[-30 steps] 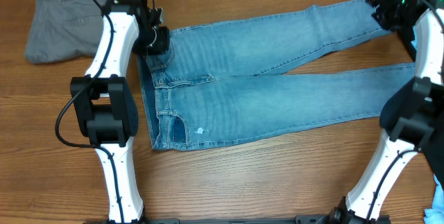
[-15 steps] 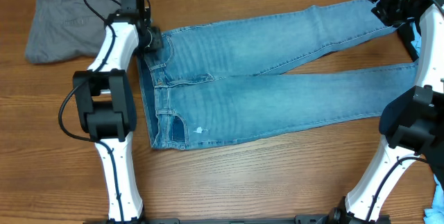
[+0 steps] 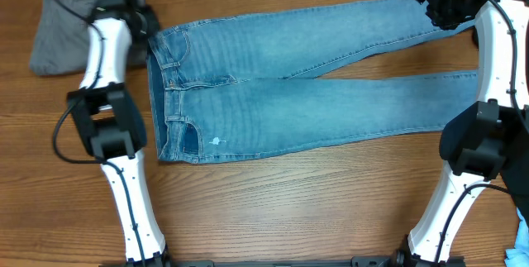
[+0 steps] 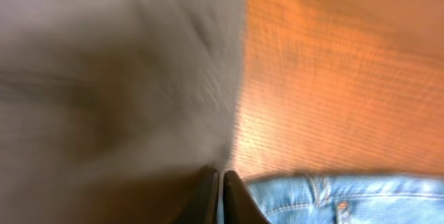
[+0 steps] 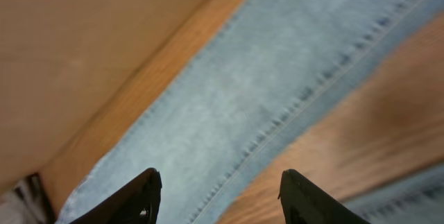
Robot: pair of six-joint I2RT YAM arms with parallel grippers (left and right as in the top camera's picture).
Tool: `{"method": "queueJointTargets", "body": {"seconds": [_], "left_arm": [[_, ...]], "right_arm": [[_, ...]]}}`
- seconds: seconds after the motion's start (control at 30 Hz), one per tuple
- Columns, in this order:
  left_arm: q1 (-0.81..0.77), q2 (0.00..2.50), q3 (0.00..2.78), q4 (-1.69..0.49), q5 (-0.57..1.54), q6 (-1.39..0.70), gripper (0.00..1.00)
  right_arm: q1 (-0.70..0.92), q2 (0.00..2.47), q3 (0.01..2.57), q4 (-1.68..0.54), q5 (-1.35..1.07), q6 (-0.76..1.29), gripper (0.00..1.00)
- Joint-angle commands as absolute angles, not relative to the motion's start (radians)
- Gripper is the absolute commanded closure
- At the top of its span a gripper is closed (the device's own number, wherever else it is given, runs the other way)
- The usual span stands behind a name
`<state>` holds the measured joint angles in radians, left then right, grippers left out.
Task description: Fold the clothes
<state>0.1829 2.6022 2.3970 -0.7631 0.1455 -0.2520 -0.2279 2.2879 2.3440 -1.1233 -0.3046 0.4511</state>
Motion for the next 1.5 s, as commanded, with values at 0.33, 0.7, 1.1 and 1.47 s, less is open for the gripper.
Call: {"method": "queueJointTargets", "body": {"seconds": [0.33, 0.7, 1.1, 1.47], "left_arm": [[0.105, 2.589, 3.000, -1.329, 0.185, -0.111, 0.46], [0.104, 2.564, 3.138, -1.690, 0.263, -0.184, 0.63], [0.095, 2.511, 3.132, -1.690, 0.210, -0.187, 0.51], [0.036, 2.513, 2.929, -1.686, 0.147, -0.180, 0.45]], "right_arm": [[-0.278, 2.289, 2.349, -1.285, -0.103, 0.319, 0.38], [-0.551, 2.303, 2.229, -1.437, -0.183, 0.427, 0.33], [-0.644, 2.304, 1.950, -1.261, -0.230, 0.449, 0.37], [-0.637, 2.304, 1.705, -1.079, -0.226, 0.510, 0.51]]}}
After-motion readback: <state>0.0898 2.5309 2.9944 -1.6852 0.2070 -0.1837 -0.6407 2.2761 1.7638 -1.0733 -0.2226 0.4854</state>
